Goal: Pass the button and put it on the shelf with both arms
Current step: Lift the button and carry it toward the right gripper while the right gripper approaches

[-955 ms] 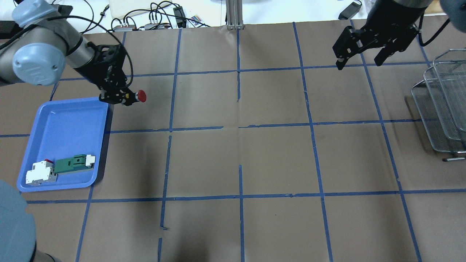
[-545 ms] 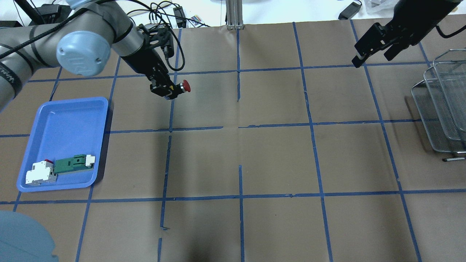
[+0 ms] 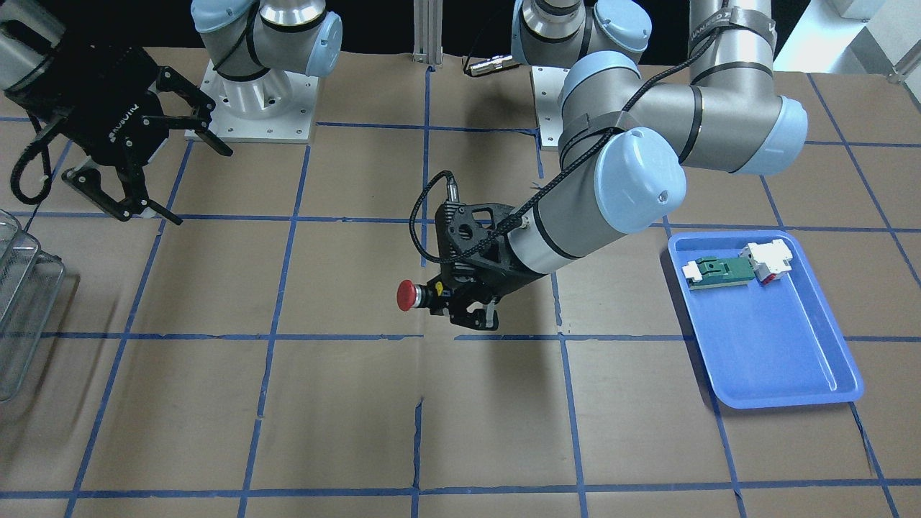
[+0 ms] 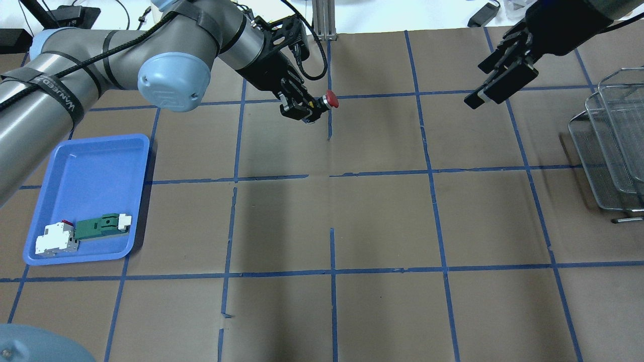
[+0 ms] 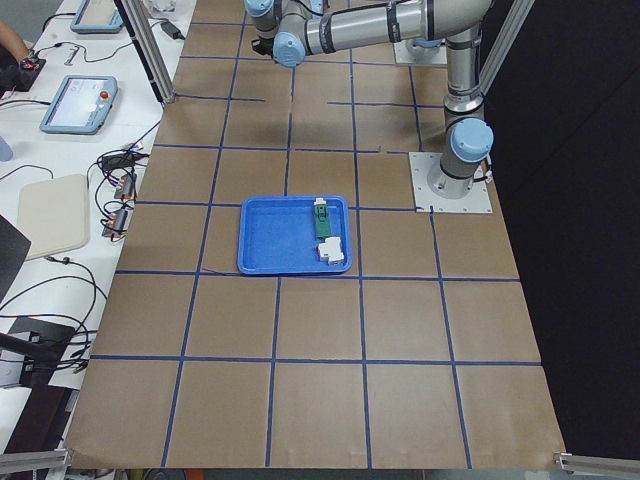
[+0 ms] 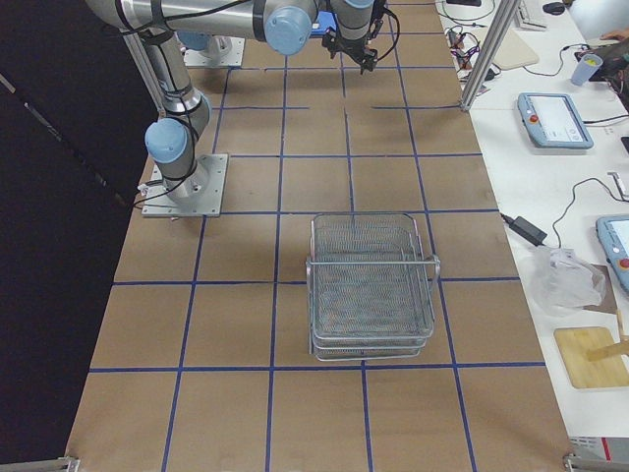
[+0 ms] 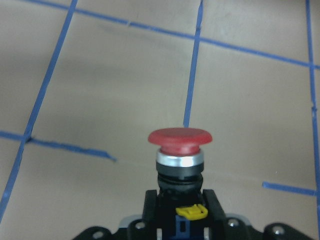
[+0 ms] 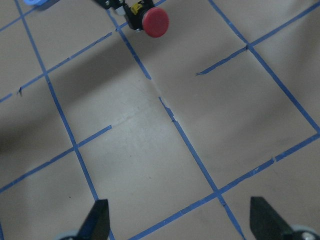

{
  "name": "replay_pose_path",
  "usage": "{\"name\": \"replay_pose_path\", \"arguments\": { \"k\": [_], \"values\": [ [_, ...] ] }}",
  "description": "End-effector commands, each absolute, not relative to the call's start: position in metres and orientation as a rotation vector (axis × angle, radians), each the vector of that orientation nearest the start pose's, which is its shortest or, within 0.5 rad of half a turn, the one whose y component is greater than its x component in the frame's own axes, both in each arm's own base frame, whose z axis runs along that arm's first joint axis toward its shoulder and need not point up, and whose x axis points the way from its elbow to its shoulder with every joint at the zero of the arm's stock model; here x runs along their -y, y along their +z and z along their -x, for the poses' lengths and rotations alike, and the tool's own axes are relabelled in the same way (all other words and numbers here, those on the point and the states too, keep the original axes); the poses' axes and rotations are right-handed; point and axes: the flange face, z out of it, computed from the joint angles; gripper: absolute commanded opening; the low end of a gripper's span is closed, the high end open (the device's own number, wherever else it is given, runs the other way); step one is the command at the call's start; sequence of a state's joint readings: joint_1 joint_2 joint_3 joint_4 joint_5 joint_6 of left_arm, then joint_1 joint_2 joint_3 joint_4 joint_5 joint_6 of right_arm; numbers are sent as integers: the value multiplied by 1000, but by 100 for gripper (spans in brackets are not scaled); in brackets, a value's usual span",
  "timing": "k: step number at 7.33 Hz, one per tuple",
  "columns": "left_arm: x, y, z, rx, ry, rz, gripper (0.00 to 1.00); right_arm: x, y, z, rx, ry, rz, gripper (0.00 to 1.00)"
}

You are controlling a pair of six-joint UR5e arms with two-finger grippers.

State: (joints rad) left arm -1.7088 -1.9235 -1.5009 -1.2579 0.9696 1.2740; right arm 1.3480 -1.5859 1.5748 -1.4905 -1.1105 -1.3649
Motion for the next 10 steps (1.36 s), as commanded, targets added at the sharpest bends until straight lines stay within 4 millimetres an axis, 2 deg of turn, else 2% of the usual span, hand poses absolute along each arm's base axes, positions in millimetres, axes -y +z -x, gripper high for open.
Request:
{"name": "replay_pose_path", "arguments": {
  "k": [1,2,3,4,5,7,10],
  "values": [
    [578,415,324,-2628,-875,-2479,0,491,488,-76,-2202,-454,1624,100],
    [566,421,354,-2570,-870,-2547,0,495,490,-79,-2056,-572,1743,100],
    [546,436,379,-2498,-884,-2614,0,495,495,-76,-2024,-604,1792,100],
    [531,444,394,-2450,-889,-2659,0,496,498,-76,-2022,-608,1802,100],
    [520,450,404,-2417,-892,-2689,0,494,501,-77,-2040,-598,1776,100],
    [515,454,413,-2362,-942,-2709,0,485,510,-80,-2042,-614,1786,100],
    [502,458,421,-2333,-948,-2737,0,480,505,-87,-2019,-595,1765,100]
  ]
}}
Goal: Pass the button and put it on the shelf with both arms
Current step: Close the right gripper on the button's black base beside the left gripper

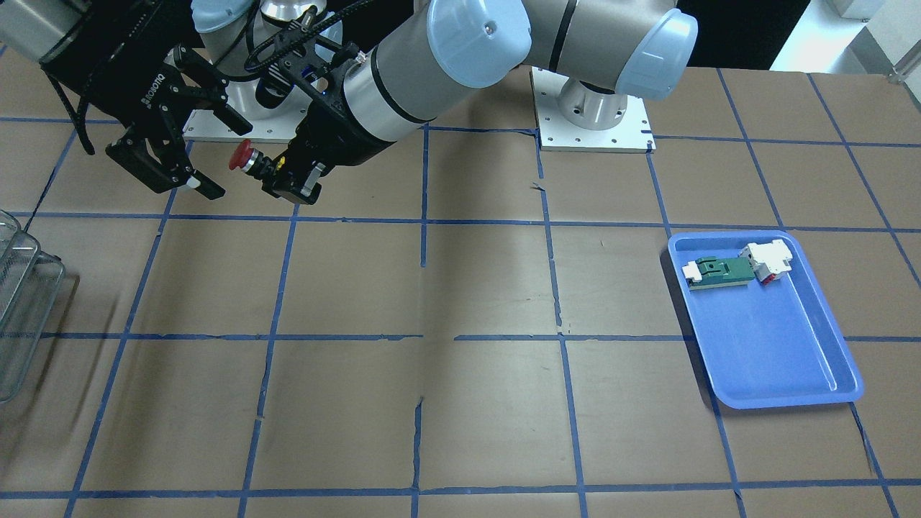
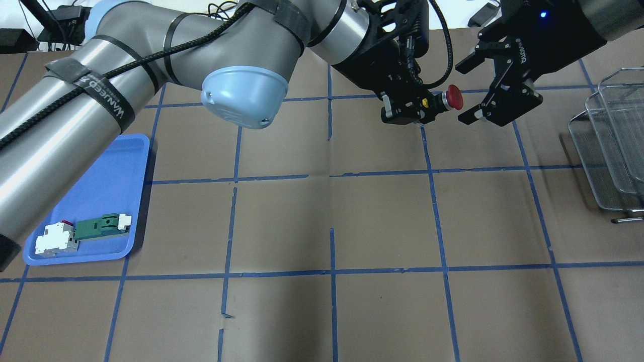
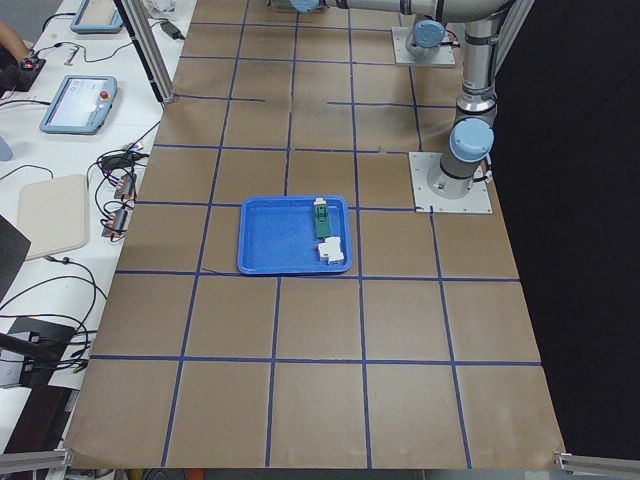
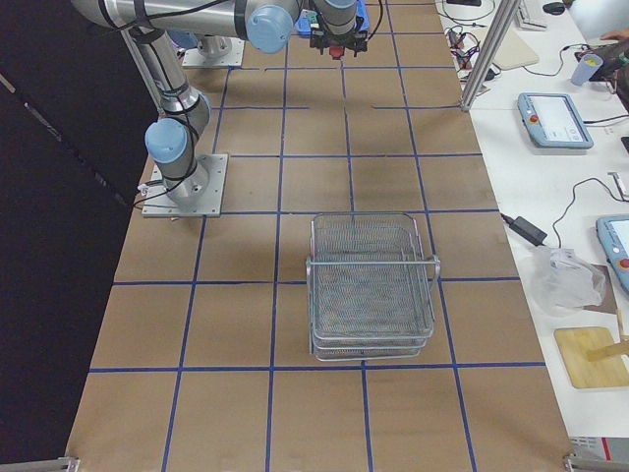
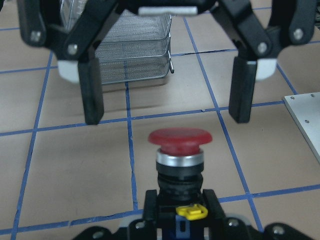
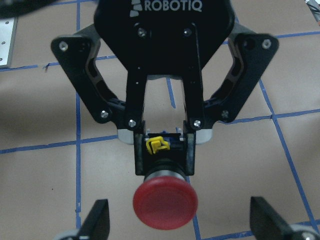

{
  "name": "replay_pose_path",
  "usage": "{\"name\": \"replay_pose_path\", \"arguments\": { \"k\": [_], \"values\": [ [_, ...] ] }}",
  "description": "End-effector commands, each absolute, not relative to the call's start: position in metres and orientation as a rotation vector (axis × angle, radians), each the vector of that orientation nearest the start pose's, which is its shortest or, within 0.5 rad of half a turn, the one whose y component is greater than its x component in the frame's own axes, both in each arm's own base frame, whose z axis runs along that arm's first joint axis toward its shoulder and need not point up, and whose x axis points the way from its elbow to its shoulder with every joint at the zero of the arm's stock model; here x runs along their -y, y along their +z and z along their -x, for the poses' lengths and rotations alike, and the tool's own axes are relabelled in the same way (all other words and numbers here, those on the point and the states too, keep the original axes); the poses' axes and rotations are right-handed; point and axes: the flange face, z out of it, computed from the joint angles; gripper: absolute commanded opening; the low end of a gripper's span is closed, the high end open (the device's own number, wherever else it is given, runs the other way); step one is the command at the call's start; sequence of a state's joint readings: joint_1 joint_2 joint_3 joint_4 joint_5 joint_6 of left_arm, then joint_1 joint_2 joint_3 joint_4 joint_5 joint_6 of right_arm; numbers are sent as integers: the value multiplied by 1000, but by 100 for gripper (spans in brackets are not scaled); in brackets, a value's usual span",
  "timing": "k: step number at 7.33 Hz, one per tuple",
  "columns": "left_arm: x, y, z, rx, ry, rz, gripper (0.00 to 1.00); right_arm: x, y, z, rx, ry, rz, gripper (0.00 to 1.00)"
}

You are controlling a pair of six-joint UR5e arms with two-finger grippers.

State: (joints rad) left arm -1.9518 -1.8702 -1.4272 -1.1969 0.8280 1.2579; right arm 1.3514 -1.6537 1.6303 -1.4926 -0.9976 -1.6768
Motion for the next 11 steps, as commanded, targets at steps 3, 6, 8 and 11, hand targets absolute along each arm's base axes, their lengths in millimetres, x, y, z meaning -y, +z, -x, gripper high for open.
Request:
{"name": "replay_pose_path", "arguments": {
  "k": [3,6,8,11],
  "values": [
    [494,474,418,1602,685,1897,0,470,500,-89,-1998,-534,1714,100],
    [491,473,417,1612,677,1888,0,464,510,-91,-1996,-553,1733,100],
    [490,475,416,1609,683,1892,0,460,512,-92,-1999,-549,1727,97],
    [489,479,416,1606,698,1897,0,457,516,-95,-1981,-578,1741,72]
  ]
}}
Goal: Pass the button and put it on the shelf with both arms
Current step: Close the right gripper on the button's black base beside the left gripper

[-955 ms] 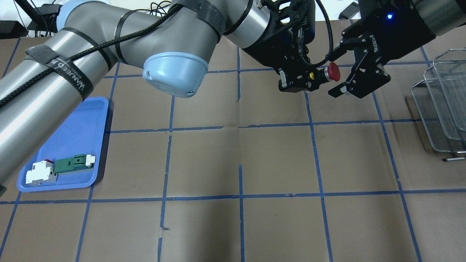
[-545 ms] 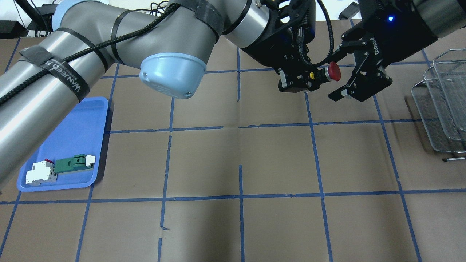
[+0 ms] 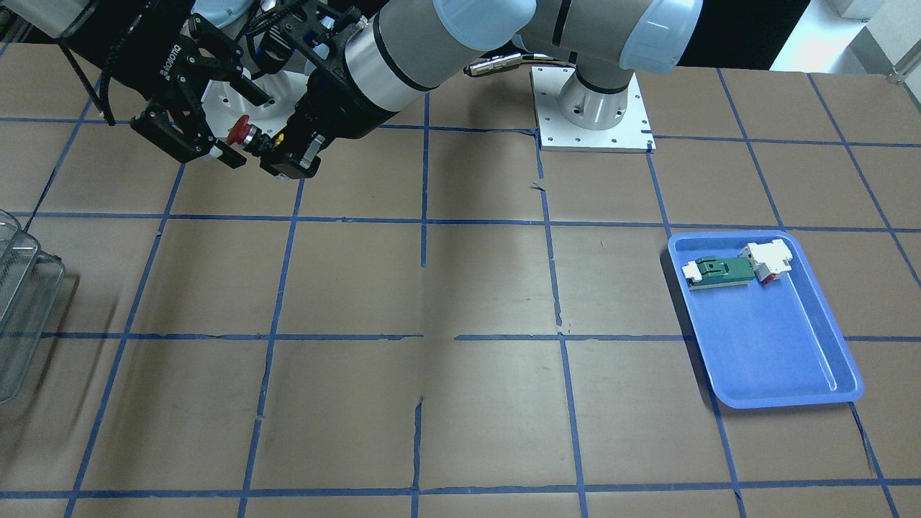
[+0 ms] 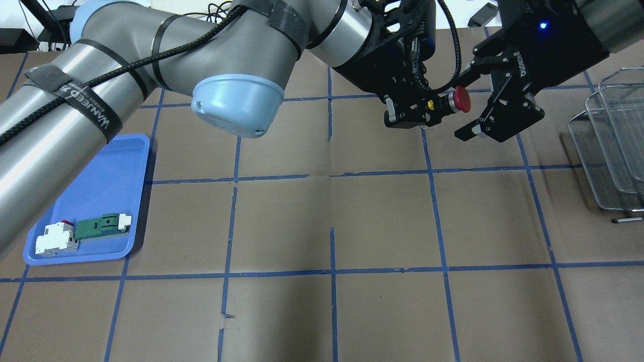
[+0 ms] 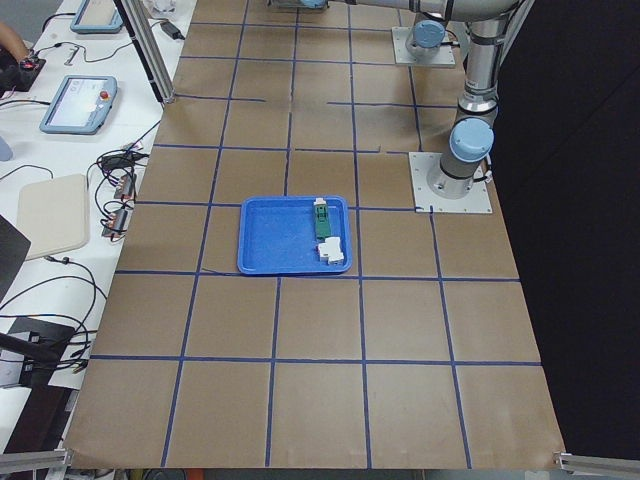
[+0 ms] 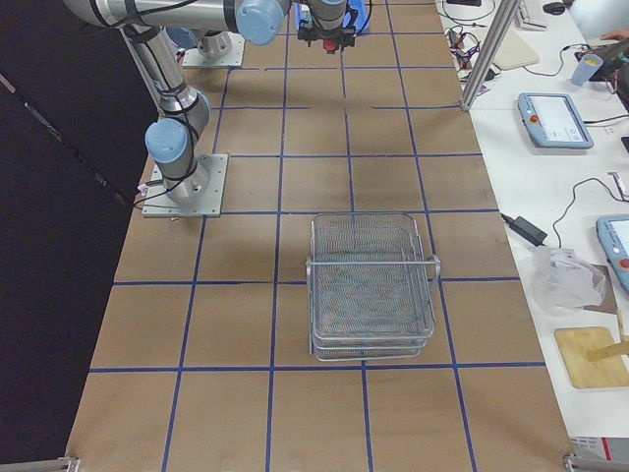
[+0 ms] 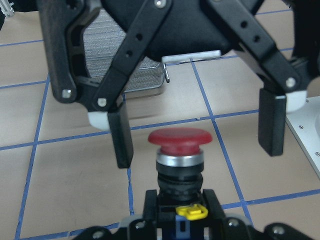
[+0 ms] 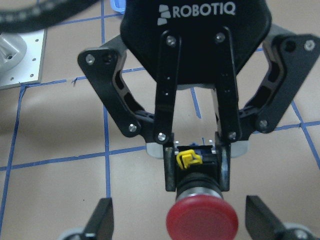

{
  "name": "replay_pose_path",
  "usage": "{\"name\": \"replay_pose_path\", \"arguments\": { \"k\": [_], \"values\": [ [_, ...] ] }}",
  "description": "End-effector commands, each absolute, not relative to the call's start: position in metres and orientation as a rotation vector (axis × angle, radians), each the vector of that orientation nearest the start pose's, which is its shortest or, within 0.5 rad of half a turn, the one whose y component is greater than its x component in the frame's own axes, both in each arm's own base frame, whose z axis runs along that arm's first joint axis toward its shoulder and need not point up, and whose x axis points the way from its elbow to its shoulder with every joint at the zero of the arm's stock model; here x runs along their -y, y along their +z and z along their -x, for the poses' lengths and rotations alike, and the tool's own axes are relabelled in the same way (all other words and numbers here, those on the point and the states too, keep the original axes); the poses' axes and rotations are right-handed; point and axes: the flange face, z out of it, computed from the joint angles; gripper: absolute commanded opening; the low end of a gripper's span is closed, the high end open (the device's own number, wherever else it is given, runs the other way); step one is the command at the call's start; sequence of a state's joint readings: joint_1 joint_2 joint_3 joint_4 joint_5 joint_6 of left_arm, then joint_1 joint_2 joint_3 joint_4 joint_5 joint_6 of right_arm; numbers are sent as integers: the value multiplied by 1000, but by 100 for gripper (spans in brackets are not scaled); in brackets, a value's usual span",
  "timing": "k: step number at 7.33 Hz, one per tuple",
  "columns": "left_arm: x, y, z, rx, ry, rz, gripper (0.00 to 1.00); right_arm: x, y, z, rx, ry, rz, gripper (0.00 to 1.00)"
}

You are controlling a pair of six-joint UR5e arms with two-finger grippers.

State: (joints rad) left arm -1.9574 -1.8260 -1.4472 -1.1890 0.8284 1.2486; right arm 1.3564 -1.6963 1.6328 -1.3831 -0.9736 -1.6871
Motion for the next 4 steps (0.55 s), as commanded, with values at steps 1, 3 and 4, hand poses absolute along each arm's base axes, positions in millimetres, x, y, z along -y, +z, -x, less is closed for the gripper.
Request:
{"name": "replay_pose_path", "arguments": {
  "k": [1,3,4],
  "values": [
    [489,477,416,1604,697,1897,0,454,520,-96,-1981,-586,1746,34],
    [487,481,415,1607,702,1898,0,455,519,-96,-1977,-587,1753,3],
    [486,484,414,1606,708,1899,0,456,518,-96,-1958,-593,1779,1]
  ]
}}
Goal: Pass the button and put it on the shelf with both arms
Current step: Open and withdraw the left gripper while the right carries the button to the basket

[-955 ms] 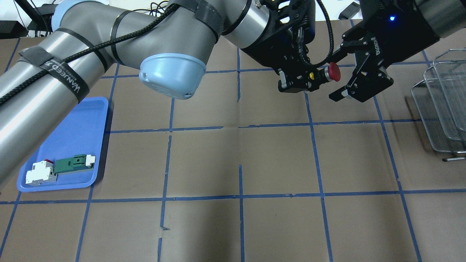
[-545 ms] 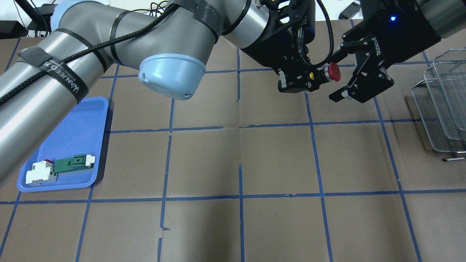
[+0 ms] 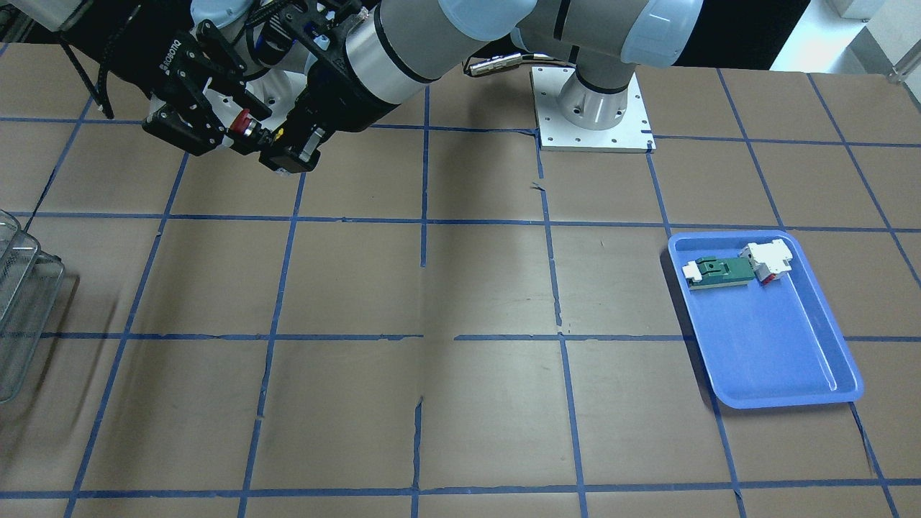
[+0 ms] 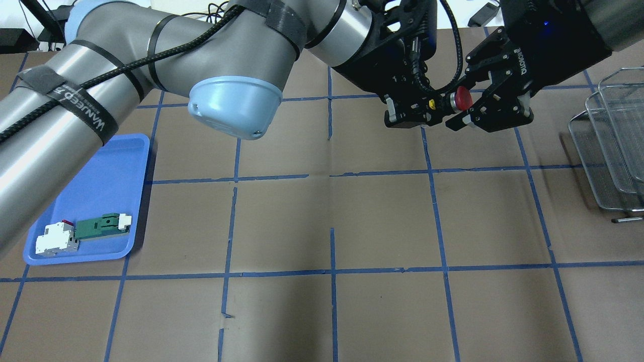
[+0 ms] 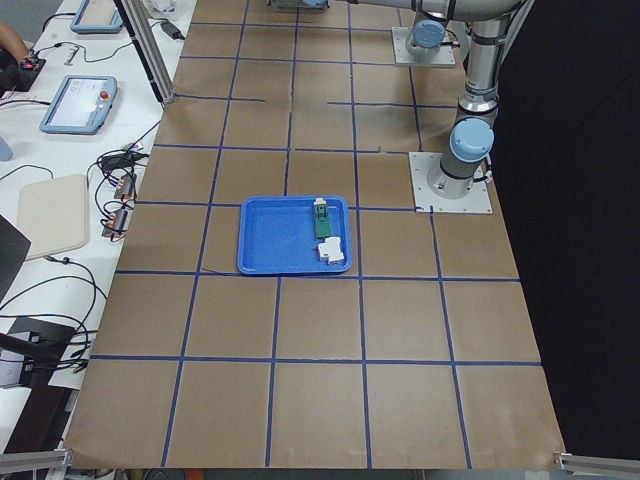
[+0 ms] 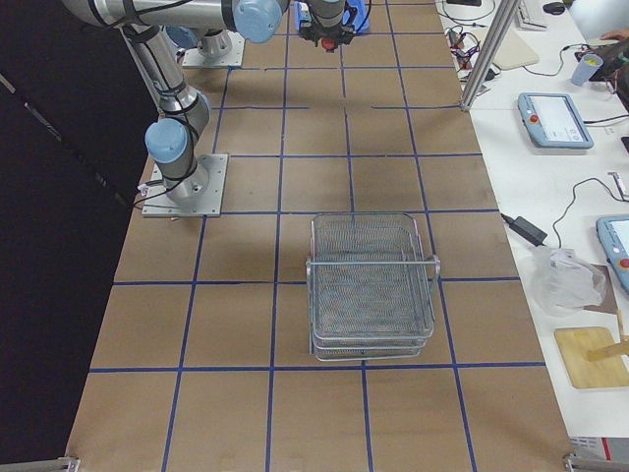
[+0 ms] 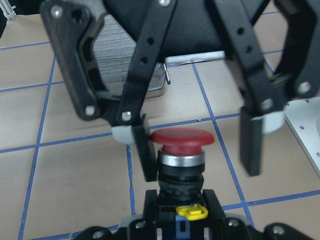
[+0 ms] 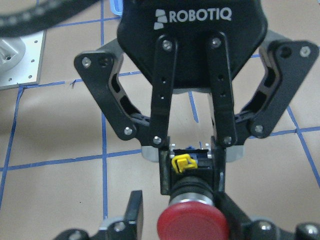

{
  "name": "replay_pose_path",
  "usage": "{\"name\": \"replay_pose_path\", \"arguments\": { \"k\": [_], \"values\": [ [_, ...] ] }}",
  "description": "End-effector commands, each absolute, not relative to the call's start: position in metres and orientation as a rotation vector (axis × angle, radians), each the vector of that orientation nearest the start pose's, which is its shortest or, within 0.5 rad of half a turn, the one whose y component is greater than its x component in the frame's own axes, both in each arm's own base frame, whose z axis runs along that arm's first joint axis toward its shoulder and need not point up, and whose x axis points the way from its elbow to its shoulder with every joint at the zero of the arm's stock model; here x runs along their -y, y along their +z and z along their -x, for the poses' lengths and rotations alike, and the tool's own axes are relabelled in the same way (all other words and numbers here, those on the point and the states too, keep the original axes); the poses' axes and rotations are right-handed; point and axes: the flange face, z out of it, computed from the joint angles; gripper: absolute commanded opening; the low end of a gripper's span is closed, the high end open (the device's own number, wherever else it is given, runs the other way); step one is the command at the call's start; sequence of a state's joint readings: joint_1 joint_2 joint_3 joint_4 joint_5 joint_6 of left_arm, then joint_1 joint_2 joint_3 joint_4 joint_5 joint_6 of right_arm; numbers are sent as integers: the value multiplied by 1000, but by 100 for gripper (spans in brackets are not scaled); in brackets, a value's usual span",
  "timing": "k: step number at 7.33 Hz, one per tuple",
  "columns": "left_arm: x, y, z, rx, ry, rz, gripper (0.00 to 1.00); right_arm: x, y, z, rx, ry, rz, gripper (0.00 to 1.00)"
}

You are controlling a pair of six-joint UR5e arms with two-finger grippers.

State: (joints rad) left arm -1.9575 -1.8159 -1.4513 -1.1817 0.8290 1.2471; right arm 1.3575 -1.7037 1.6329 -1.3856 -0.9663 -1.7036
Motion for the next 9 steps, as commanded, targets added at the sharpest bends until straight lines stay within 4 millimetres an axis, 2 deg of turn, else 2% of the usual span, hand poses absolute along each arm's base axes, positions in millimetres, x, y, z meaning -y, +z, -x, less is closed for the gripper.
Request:
{"name": "replay_pose_path", "arguments": {
  "k": [1,2,3,4,8,9],
  "values": [
    [485,486,414,1636,699,1870,0,456,518,-96,-1947,-599,1793,0],
    [486,488,414,1665,705,1842,50,455,518,-96,-1949,-594,1792,0],
    [485,492,413,1691,705,1818,85,456,516,-96,-1946,-594,1791,0],
    [486,491,412,1706,699,1806,95,456,516,-96,-1946,-594,1791,0],
    [492,495,405,1718,730,1797,97,462,507,-94,-1940,-587,1799,0],
    [494,505,404,1756,733,1759,97,474,496,-86,-1939,-577,1810,0]
  ]
}}
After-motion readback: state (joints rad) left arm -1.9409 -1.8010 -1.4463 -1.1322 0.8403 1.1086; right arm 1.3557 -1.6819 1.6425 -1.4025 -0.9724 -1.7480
